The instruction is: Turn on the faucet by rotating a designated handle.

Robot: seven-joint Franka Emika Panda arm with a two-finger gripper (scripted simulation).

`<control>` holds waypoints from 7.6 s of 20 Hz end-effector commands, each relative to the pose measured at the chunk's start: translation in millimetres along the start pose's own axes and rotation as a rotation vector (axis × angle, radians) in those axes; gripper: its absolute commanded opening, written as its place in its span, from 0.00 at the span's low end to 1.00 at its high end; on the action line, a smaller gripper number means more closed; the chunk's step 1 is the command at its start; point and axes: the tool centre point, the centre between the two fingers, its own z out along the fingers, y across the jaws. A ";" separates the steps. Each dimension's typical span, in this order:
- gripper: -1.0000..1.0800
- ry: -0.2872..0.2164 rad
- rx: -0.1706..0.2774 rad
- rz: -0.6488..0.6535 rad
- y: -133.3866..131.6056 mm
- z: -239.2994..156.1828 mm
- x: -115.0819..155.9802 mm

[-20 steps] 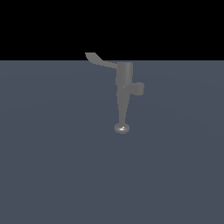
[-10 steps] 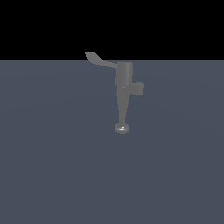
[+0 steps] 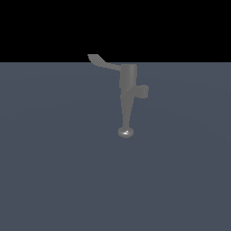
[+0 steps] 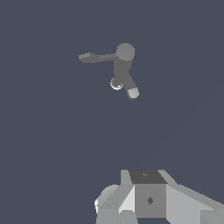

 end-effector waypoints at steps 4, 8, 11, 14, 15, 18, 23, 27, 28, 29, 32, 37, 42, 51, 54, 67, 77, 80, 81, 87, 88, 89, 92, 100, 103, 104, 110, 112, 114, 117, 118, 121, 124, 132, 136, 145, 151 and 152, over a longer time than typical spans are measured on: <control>0.00 -0.009 0.014 0.099 -5.9 9.4 22.2; 0.00 -0.018 0.025 0.192 -11.7 19.5 42.5; 0.00 -0.026 0.032 0.263 -16.3 28.0 57.6; 0.00 -0.034 0.037 0.334 -21.2 37.4 72.5; 0.00 -0.037 0.039 0.358 -22.8 40.7 77.5; 0.00 -0.045 0.042 0.431 -27.9 51.2 92.0; 0.00 -0.059 0.045 0.552 -36.7 70.3 115.5; 0.00 -0.070 0.044 0.650 -43.9 87.2 133.4; 0.00 -0.073 0.044 0.675 -45.8 91.6 137.8; 0.00 -0.076 0.043 0.699 -47.7 96.2 142.1; 0.00 -0.083 0.040 0.773 -53.3 110.2 154.7; 0.00 -0.094 0.032 0.897 -63.0 135.1 174.6; 0.00 -0.103 0.020 1.020 -72.7 161.9 192.8; 0.00 -0.110 -0.002 1.196 -86.6 203.1 215.7; 0.00 -0.110 -0.007 1.232 -89.4 211.9 219.9; 0.00 -0.110 -0.013 1.271 -91.6 221.8 221.4; 0.00 -0.110 -0.013 1.271 -81.6 219.8 191.9; 0.00 -0.110 -0.013 1.271 -78.5 219.2 182.8; 0.00 -0.110 -0.013 1.272 -77.1 218.8 179.7; 0.00 -0.110 -0.013 1.272 -70.7 217.5 161.1; 0.00 -0.110 -0.013 1.272 -69.6 217.3 157.9; 0.00 -0.110 -0.013 1.272 -68.5 217.1 154.8; 0.00 -0.110 -0.013 1.272 -65.3 216.3 145.2; 0.00 -0.107 -0.009 1.270 -42.3 215.4 136.2; 0.00 -0.108 -0.010 1.271 -29.1 215.8 129.0; 0.00 -0.108 -0.010 1.271 -24.8 215.7 126.4; 0.00 -0.109 -0.012 1.272 2.3 216.5 111.6; 0.00 -0.110 -0.012 1.272 11.6 216.6 106.5; 0.00 -0.105 -0.007 1.259 0.3 214.7 110.8; 0.00 -0.106 -0.008 1.261 16.8 216.3 115.0; 0.00 -0.106 -0.009 1.262 22.1 216.7 116.4; 0.00 -0.107 -0.010 1.264 38.1 218.2 120.4; 0.00 -0.108 -0.010 1.266 53.6 219.7 124.3; 0.00 -0.110 -0.013 1.271 92.8 223.3 134.2; 0.00 -0.109 -0.007 1.241 75.3 221.4 140.9; 0.00 -0.109 -0.009 1.251 93.3 225.1 165.1; 0.00 -0.109 -0.010 1.257 105.1 227.5 180.6; 0.00 -0.109 -0.011 1.258 106.9 227.9 183.2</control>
